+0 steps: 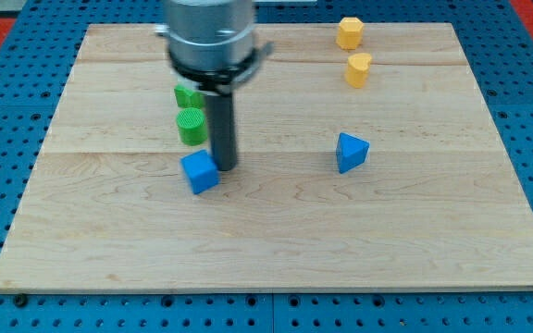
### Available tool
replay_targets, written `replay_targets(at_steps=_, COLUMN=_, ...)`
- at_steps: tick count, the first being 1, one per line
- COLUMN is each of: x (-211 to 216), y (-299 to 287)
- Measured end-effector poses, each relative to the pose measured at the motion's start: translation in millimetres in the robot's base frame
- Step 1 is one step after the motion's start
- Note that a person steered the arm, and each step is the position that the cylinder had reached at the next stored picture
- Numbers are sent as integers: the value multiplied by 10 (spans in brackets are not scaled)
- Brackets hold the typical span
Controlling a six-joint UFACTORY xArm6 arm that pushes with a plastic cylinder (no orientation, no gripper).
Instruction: Move the triangle below the blue cube
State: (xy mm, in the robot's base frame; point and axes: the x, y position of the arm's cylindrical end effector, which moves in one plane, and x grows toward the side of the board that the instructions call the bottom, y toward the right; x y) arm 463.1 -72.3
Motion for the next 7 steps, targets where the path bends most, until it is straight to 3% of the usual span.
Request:
replay_targets(at_steps=1, x=-84, y=614)
replay_targets(at_steps=2, x=-554, y=1641)
replay_targets(at_steps=3, x=-338, y=2114)
replay_targets(at_steps=4, x=-77, y=1596)
replay_targets(at_steps=5, x=-291, y=1430)
replay_targets(at_steps=7, x=571, y=1066)
